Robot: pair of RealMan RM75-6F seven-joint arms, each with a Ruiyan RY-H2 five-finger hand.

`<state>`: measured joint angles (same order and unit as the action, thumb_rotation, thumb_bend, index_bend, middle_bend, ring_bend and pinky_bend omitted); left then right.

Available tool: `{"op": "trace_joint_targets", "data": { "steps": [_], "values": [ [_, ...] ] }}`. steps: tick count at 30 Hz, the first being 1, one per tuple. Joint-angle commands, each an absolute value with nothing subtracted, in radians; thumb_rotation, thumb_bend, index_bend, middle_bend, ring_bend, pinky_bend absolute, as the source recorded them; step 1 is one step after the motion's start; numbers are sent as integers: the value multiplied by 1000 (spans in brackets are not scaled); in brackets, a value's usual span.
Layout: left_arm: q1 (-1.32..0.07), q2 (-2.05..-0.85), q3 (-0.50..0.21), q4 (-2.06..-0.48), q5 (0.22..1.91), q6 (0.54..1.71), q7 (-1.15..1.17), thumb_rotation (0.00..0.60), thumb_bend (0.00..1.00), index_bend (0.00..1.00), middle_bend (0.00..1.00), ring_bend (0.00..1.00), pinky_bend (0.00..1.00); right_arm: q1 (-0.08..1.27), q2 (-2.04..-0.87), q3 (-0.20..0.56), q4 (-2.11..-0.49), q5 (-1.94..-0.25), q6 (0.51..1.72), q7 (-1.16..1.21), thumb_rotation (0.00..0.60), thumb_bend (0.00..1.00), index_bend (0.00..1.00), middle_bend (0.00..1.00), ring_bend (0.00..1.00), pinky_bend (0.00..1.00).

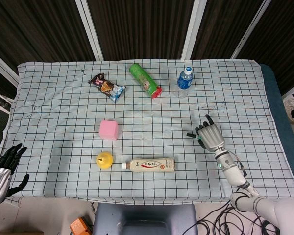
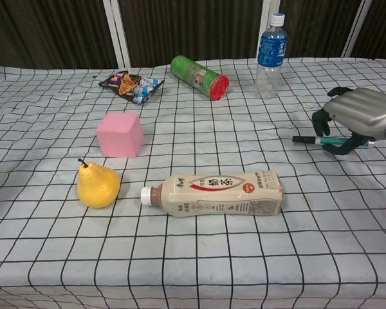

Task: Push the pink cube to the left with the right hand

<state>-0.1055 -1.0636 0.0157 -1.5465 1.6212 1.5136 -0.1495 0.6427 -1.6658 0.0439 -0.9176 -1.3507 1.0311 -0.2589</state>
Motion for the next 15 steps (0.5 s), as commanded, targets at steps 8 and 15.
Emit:
{"op": "trace_joint_targets", "data": {
  "steps": [8,15],
  "values": [
    [-100,-1062,19,-1545,1631,1527,-155,600,406,0,0,0,204,554,-1461,52,-1246,-1332,1112,-295,600,469,38,254,148,78],
    [-97,-1068,20,-1546,1627,1525,-133,600,406,0,0,0,203,284,-1221,-61,-1676,-1322,1432,-461,600,447,10,21,0,8]
  ]
}}
